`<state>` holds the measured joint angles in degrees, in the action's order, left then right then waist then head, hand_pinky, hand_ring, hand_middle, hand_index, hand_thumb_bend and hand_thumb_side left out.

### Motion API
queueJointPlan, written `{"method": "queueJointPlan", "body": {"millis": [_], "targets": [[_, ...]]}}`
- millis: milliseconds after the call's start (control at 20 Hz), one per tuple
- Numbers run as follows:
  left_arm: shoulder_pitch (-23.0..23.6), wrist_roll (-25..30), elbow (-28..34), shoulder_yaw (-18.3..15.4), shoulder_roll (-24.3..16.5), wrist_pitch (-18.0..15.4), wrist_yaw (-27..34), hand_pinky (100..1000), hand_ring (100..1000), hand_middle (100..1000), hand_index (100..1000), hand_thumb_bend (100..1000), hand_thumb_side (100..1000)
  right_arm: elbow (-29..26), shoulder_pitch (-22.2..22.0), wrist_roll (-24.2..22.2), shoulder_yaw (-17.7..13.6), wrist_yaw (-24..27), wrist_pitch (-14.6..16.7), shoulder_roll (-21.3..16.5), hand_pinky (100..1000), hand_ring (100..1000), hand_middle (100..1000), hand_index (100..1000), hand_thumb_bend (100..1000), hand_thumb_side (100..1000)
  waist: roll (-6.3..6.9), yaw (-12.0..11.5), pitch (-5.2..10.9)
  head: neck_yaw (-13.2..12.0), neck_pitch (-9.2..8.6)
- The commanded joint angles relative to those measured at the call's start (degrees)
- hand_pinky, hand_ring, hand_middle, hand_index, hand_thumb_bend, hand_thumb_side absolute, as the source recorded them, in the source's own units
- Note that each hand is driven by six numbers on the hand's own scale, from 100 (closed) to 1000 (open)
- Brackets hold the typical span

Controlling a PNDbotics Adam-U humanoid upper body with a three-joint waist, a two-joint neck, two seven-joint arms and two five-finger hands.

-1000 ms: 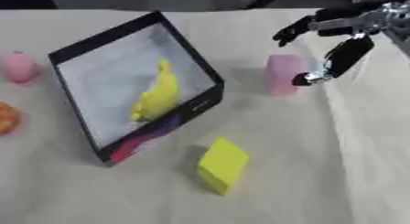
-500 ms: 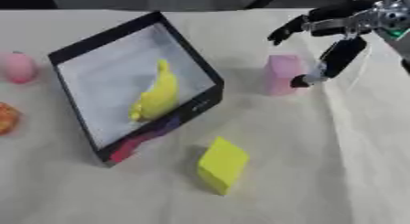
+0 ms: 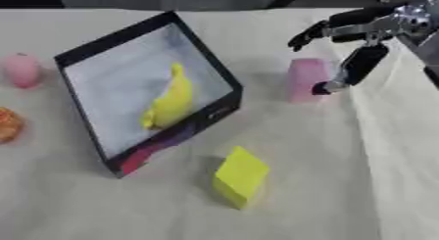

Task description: Pick up objects on the table and place them in the box.

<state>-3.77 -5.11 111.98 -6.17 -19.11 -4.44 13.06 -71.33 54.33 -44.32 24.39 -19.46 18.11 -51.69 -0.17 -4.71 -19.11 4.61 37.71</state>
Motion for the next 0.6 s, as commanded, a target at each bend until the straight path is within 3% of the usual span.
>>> {"method": "queueJointPlan", "body": {"millis": [50, 300, 600], "targets": [[-0.5, 0.1, 1.1, -0.2, -0.5, 0.2, -0.3, 881, 961, 985, 987, 332, 1000, 1.3, 1.3, 0.8, -1.3, -1.1, -0.1, -0.6, 1000, 969, 895, 1000, 407, 373, -0.23, -0.1, -0.01, 0.2, -0.67], [-0.5, 0.0, 1.0, -0.2, -0.4, 0.3, -0.6, 881, 957, 985, 988, 331, 1000, 3.7, 0.9, 1.0, -2.1, -1.7, 0.3, 0.0, 1000, 968, 895, 1000, 395, 352, -0.25, -0.4, -0.45, 0.3, -0.91], [-0.9, 0.1, 1.2, -0.2, -0.2, 0.3, -0.6, 882, 956, 984, 987, 332, 1000, 1.4, -3.3, 2.2, -3.1, -1.6, 0.7, -2.5, 1000, 969, 867, 1000, 408, 345, -0.37, -0.9, -1.01, 0.6, -1.33]]}}
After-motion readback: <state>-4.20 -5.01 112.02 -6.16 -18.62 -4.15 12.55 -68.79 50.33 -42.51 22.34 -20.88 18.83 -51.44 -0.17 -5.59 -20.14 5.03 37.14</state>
